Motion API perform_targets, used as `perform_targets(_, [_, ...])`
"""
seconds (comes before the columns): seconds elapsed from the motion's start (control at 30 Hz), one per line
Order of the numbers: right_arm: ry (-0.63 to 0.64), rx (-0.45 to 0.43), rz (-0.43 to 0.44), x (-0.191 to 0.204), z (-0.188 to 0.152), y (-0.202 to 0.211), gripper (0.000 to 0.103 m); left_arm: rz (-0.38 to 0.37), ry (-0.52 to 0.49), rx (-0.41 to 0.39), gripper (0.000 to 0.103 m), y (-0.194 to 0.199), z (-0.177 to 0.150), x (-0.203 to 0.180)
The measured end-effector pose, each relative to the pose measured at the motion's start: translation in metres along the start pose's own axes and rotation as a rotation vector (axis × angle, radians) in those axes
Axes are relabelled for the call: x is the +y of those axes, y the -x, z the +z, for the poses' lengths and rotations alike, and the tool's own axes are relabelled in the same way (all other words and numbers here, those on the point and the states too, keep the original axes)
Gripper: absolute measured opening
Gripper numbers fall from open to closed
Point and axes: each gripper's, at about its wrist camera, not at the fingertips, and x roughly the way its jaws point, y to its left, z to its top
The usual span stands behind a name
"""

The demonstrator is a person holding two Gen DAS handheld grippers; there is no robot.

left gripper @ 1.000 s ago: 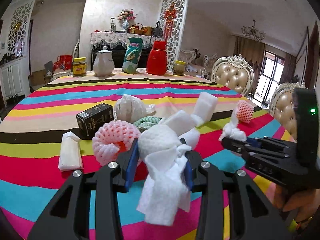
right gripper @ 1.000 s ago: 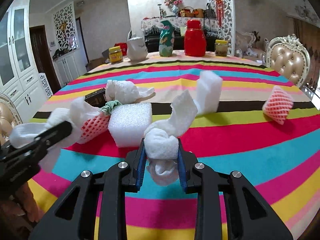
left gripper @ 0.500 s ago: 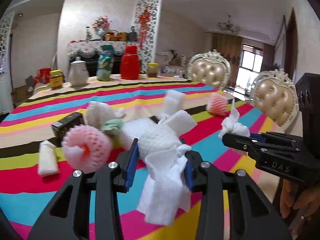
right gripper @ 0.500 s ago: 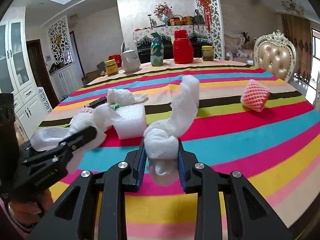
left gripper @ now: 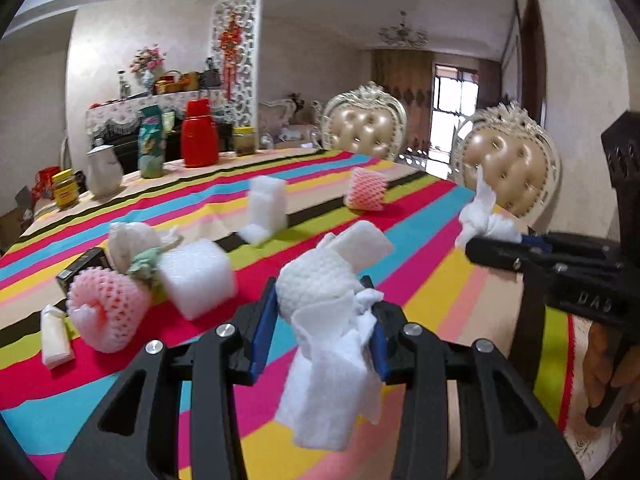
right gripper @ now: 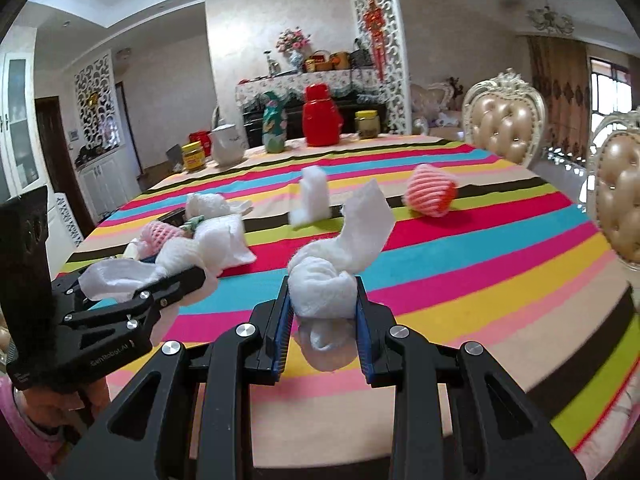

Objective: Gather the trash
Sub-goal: 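Carry both tissues to the pink bin and open both tools over it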

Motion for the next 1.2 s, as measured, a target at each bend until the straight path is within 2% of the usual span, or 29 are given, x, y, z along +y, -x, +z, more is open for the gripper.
perform_targets(0.27, [-0.030,-0.040,-0.093,-0.039,-0.013,0.043,0.028,-0.102,-0.083,0.050,0.040,-0.011,0.002,-0.051])
perform_targets(0.63, [-0.102,-0.048,-0.231,-0.098,-0.047,0.089,0.028,-0.239,-0.157,0.055,0.040,-0.026,0.015,-0.112])
perform_targets(0.93, [-0.182,-0.064,-0.433,-0.152,-0.084,0.155,0.028,-0.424,-0.160,0.022,0.040,-0.038,0.028,-0.199])
perform_targets(1.2, [-0.271,-0.050,-0.589,-0.205,-0.112,0.201,0.028,-0.562,-0.229,0.055,0.040,-0.053,0.026,-0.290])
